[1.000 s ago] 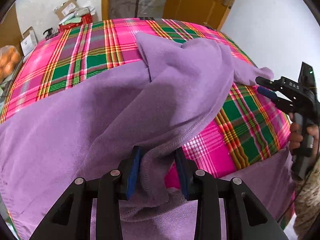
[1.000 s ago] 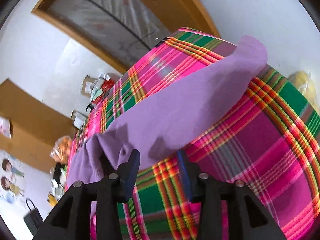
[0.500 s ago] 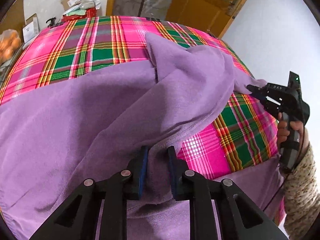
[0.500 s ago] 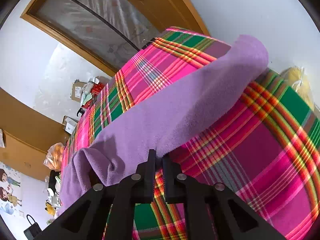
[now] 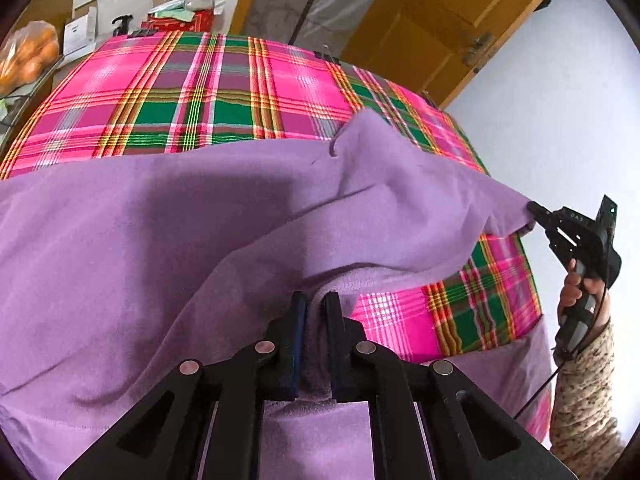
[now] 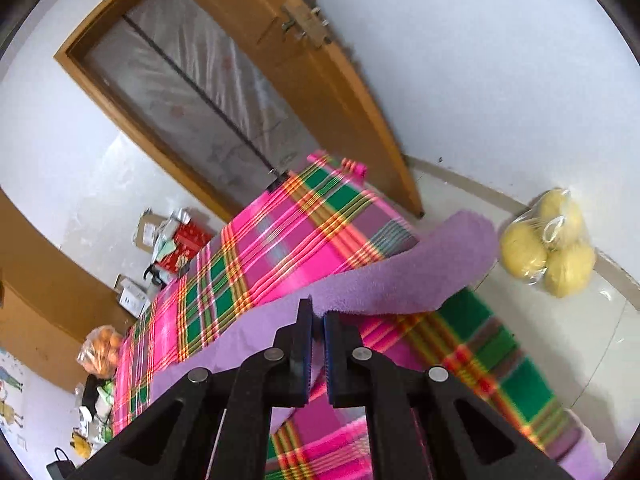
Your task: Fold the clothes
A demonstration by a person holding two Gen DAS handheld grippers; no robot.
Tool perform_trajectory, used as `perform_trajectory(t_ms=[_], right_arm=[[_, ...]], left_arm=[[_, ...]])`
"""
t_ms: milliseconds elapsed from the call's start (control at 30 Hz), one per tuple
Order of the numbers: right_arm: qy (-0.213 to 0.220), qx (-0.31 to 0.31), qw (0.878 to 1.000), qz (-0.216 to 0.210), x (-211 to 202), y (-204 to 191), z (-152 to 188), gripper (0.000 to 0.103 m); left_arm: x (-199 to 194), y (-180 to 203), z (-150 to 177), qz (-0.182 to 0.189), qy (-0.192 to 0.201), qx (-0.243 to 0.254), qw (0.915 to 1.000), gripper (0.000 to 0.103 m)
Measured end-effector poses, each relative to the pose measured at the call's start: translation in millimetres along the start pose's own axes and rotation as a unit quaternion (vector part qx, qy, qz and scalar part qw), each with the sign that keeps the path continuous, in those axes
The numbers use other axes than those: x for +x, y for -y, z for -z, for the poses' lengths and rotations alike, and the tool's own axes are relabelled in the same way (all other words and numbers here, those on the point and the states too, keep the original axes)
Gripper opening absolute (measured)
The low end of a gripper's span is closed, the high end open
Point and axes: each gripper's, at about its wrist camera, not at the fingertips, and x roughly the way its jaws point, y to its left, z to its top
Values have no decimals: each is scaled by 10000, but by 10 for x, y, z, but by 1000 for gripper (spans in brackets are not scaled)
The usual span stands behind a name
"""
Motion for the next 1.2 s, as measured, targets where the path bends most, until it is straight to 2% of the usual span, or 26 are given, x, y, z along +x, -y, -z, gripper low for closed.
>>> perform_trajectory(t_ms=[233,367,633,800,1067,1100,1200], right_arm=[[157,3,9998,143,-237,167,-58,5],[208,-309,9991,225,-344,163,-33,5],[-95,-642,9930,986,-247,292,196,6],[-173,-288,9921,1208,-207,506,221,8],[284,293,9880,1487,-435,877,108,4],[287,327,9883,1459,-446,913,86,4],[199,602,9928,1021,-410,999,77,5]], left_arm=[[-50,52,57,147,-58,59,9999,9],[-99,114,127,225,-63,154,9996,8],[-118,144,277,220,-248,232,9992,8],[-100,129,303,213,-308,196,9991,8],[-88,120,332,190,-348,178,9991,8],[-86,123,333,196,-354,178,9990,8],[-84,125,329,214,-367,170,9990,8]])
